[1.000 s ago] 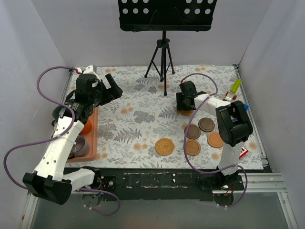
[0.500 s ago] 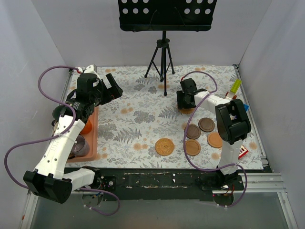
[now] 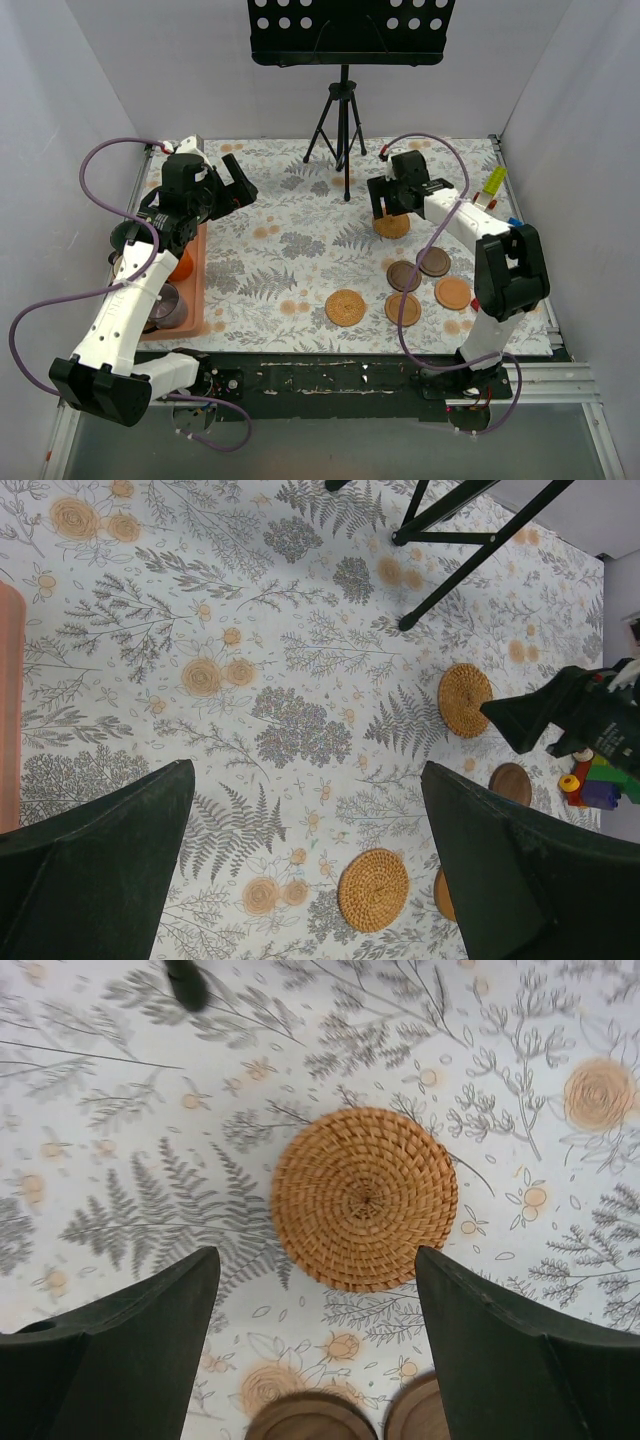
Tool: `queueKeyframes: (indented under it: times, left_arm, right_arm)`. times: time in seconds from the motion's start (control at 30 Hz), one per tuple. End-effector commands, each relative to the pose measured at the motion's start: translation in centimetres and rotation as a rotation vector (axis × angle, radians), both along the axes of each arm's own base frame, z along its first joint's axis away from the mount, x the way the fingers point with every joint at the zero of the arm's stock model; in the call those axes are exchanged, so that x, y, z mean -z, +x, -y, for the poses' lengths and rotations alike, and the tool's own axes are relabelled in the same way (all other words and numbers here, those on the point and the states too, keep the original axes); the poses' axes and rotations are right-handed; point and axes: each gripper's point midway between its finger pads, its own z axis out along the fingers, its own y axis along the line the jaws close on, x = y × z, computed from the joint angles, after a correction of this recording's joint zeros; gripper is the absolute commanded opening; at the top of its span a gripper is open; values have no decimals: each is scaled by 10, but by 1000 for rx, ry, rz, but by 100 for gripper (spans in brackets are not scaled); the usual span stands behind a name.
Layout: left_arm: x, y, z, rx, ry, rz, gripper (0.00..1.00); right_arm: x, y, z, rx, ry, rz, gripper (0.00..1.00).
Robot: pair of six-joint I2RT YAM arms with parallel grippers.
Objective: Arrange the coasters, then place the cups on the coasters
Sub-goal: Move the coaster to the center of the board.
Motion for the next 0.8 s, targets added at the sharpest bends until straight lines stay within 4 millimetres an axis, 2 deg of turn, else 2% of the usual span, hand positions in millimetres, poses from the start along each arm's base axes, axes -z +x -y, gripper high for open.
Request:
queueKeyframes:
  times: [0.0, 0.13, 0.27, 0.37, 0.5, 0.63, 0.77]
  left_arm:
    - [-12, -6, -2, 1, -4, 32, 98]
    - [-10, -12, -3, 7, -5, 26, 98]
    - [-6, -18, -1, 23, -14, 17, 98]
    - [-3, -23, 2, 34, -31, 6, 98]
    - [1, -27, 3, 41, -39, -1, 98]
    - [6, -30, 10, 72, -58, -12, 98]
    - [3, -28, 12, 81, -44, -2, 98]
  right_arm:
    - [-57, -9, -31, -160, 86, 129, 87]
    - [-63, -48, -49, -225, 78, 132, 88]
    - [-62, -101, -80, -323, 18, 158, 87]
    - [-47, -137, -99, -366, 53, 117, 86]
    - [-27, -173, -119, -434, 18, 68, 88]
    - [0, -199, -132, -482, -50, -2, 90]
    - [17, -215, -139, -508, -72, -46, 91]
